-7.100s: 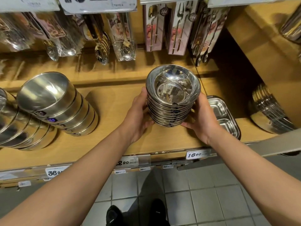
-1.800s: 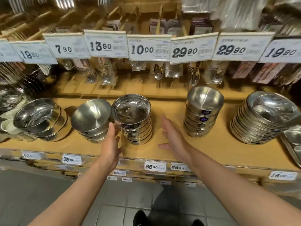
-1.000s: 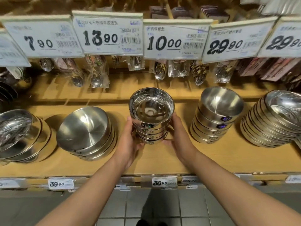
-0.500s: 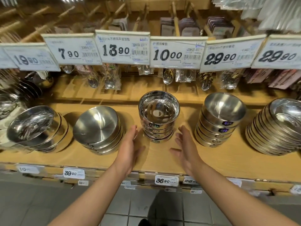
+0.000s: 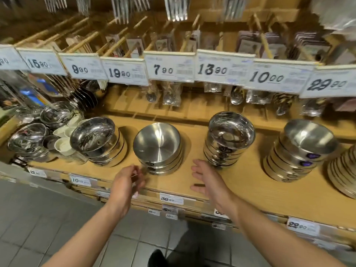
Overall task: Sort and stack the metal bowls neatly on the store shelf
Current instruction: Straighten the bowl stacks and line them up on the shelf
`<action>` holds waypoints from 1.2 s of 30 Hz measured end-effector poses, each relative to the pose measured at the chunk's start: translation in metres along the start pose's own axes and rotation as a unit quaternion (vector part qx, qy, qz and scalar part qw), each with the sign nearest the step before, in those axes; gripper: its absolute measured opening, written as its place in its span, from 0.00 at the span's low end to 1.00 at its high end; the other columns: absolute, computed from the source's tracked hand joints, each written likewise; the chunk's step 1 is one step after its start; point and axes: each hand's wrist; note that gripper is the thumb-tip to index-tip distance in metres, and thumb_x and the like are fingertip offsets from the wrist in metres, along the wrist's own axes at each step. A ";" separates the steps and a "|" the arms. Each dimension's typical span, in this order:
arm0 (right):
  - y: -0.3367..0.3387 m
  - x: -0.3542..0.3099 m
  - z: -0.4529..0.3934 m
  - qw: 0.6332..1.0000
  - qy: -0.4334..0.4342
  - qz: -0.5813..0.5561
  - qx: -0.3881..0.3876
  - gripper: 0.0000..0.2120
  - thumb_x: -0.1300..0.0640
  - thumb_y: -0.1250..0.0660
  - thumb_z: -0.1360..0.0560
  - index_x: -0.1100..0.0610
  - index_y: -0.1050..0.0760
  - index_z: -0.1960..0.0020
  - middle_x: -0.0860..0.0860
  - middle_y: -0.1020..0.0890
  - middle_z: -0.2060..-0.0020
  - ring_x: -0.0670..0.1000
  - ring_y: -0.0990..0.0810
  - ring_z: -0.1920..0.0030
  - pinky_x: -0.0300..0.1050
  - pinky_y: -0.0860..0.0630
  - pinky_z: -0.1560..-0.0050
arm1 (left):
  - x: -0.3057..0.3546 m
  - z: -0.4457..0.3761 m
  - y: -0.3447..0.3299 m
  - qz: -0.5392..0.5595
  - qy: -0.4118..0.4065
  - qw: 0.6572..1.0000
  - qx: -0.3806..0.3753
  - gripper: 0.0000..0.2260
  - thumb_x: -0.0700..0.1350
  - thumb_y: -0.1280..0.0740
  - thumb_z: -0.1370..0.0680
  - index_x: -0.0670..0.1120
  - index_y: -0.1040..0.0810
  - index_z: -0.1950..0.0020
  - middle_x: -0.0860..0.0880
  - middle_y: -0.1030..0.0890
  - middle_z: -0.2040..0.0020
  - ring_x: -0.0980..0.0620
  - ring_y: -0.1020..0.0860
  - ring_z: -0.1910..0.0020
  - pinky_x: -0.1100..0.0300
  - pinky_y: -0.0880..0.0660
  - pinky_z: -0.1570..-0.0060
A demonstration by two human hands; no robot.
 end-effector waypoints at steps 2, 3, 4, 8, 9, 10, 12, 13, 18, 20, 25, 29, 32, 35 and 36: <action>-0.018 -0.008 -0.011 1.000 0.014 0.009 -0.001 0.23 0.40 0.45 0.17 0.46 0.38 0.24 0.51 0.32 0.25 0.50 0.30 0.31 0.52 0.22 0.40 | 0.009 -0.019 0.007 0.011 -0.010 1.000 0.019 0.10 0.49 0.42 0.15 0.48 0.23 0.47 0.51 0.19 0.54 0.56 0.18 0.57 0.57 0.23 0.58; -0.026 -0.011 -0.017 1.000 0.019 0.005 0.000 0.26 0.38 0.45 0.17 0.45 0.40 0.22 0.49 0.35 0.24 0.50 0.32 0.29 0.53 0.24 0.39 | 0.013 -0.028 0.009 0.016 -0.013 1.000 0.017 0.10 0.50 0.42 0.15 0.49 0.22 0.43 0.53 0.18 0.52 0.57 0.18 0.55 0.56 0.24 0.56; -0.035 -0.014 -0.023 1.000 0.023 -0.004 0.001 0.28 0.37 0.45 0.18 0.43 0.43 0.21 0.46 0.36 0.24 0.50 0.34 0.29 0.54 0.25 0.39 | 0.017 -0.037 0.010 0.018 -0.012 1.000 0.007 0.12 0.52 0.43 0.15 0.51 0.22 0.39 0.56 0.17 0.50 0.59 0.18 0.52 0.55 0.24 0.53; -0.064 -0.018 -0.051 0.997 0.057 -0.046 0.024 0.20 0.34 0.45 0.20 0.32 0.33 0.29 0.32 0.24 0.36 0.38 0.24 0.40 0.50 0.24 0.48 | 0.028 -0.068 0.008 -0.007 0.010 0.998 -0.068 0.16 0.58 0.46 0.15 0.62 0.22 0.34 0.61 0.17 0.40 0.58 0.19 0.42 0.56 0.20 0.45; -0.070 -0.018 -0.057 0.996 0.068 -0.044 0.036 0.14 0.33 0.45 0.20 0.28 0.27 0.37 0.30 0.20 0.42 0.35 0.20 0.45 0.45 0.22 0.54 | 0.030 -0.073 0.005 -0.010 0.009 0.995 -0.094 0.17 0.59 0.47 0.15 0.65 0.18 0.41 0.62 0.15 0.44 0.60 0.17 0.46 0.62 0.19 0.52; -0.074 -0.017 -0.062 0.995 0.072 -0.049 0.045 0.12 0.32 0.44 0.20 0.26 0.24 0.43 0.30 0.18 0.47 0.36 0.19 0.47 0.42 0.22 0.57 | 0.034 -0.077 0.000 -0.010 0.014 0.993 -0.116 0.19 0.60 0.47 0.15 0.67 0.15 0.48 0.62 0.14 0.49 0.63 0.16 0.50 0.67 0.20 0.58; -0.078 -0.013 -0.073 0.993 0.066 -0.081 0.062 0.15 0.32 0.42 0.23 0.32 0.20 0.44 0.38 0.15 0.45 0.41 0.18 0.44 0.43 0.22 0.54 | 0.039 -0.083 -0.007 -0.001 0.022 0.990 -0.138 0.21 0.60 0.47 0.15 0.64 0.14 0.54 0.61 0.13 0.53 0.64 0.16 0.56 0.69 0.22 0.64; -0.078 -0.012 -0.077 0.991 0.068 -0.099 0.063 0.17 0.33 0.41 0.24 0.36 0.18 0.44 0.41 0.15 0.46 0.43 0.18 0.45 0.42 0.22 0.54 | 0.041 -0.086 -0.010 0.005 0.018 0.989 -0.144 0.20 0.60 0.46 0.15 0.61 0.13 0.51 0.59 0.13 0.53 0.64 0.16 0.56 0.69 0.22 0.63; -0.076 -0.021 -0.090 0.987 0.080 -0.110 0.086 0.15 0.32 0.41 0.28 0.34 0.17 0.56 0.42 0.13 0.55 0.40 0.15 0.58 0.34 0.23 0.67 | 0.052 -0.106 -0.019 0.004 0.019 0.988 -0.154 0.19 0.57 0.45 0.15 0.50 0.18 0.41 0.54 0.13 0.52 0.57 0.15 0.54 0.65 0.20 0.61; -0.075 -0.027 -0.095 0.986 0.089 -0.108 0.089 0.16 0.35 0.43 0.22 0.34 0.17 0.57 0.41 0.13 0.56 0.40 0.15 0.58 0.36 0.22 0.66 | 0.058 -0.110 -0.024 0.004 0.038 0.987 -0.158 0.21 0.58 0.46 0.15 0.48 0.19 0.39 0.51 0.13 0.49 0.54 0.17 0.49 0.61 0.21 0.53; -0.073 -0.030 -0.105 0.985 0.085 -0.093 0.118 0.19 0.37 0.47 0.20 0.34 0.18 0.58 0.40 0.13 0.59 0.39 0.15 0.60 0.38 0.22 0.67 | 0.066 -0.115 -0.036 0.038 0.079 0.985 -0.150 0.19 0.57 0.47 0.14 0.50 0.19 0.44 0.45 0.16 0.42 0.48 0.20 0.40 0.49 0.26 0.33; -0.072 -0.025 -0.104 0.984 0.071 -0.087 0.136 0.19 0.39 0.49 0.18 0.35 0.20 0.55 0.36 0.15 0.60 0.34 0.17 0.61 0.43 0.23 0.62 | 0.063 -0.113 -0.031 0.020 0.050 0.987 -0.149 0.18 0.57 0.45 0.14 0.52 0.18 0.51 0.56 0.13 0.58 0.53 0.19 0.47 0.54 0.23 0.40; -0.072 -0.023 -0.098 0.983 0.077 -0.082 0.147 0.17 0.41 0.50 0.17 0.41 0.23 0.45 0.36 0.15 0.60 0.33 0.18 0.62 0.43 0.25 0.61 | 0.060 -0.110 -0.025 -0.001 0.035 0.987 -0.160 0.18 0.57 0.46 0.14 0.55 0.18 0.51 0.56 0.13 0.55 0.52 0.19 0.44 0.52 0.23 0.39; -0.074 -0.026 -0.087 0.984 0.070 -0.088 0.142 0.17 0.42 0.49 0.17 0.45 0.24 0.45 0.38 0.14 0.60 0.37 0.16 0.60 0.43 0.22 0.60 | 0.060 -0.105 -0.020 -0.015 0.020 0.984 -0.174 0.18 0.55 0.47 0.14 0.56 0.18 0.51 0.57 0.13 0.55 0.55 0.18 0.47 0.57 0.21 0.48; -0.075 -0.027 -0.082 0.983 0.058 -0.103 0.139 0.17 0.41 0.49 0.16 0.45 0.24 0.45 0.41 0.14 0.58 0.40 0.15 0.56 0.47 0.20 0.55 | 0.059 -0.103 -0.018 -0.014 0.017 0.984 -0.176 0.18 0.54 0.47 0.14 0.56 0.18 0.49 0.58 0.13 0.56 0.57 0.17 0.50 0.61 0.20 0.53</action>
Point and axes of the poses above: each hand's wrist, its own z-axis away from the middle knuckle, its own y-axis out of the back of the hand, x = y × z
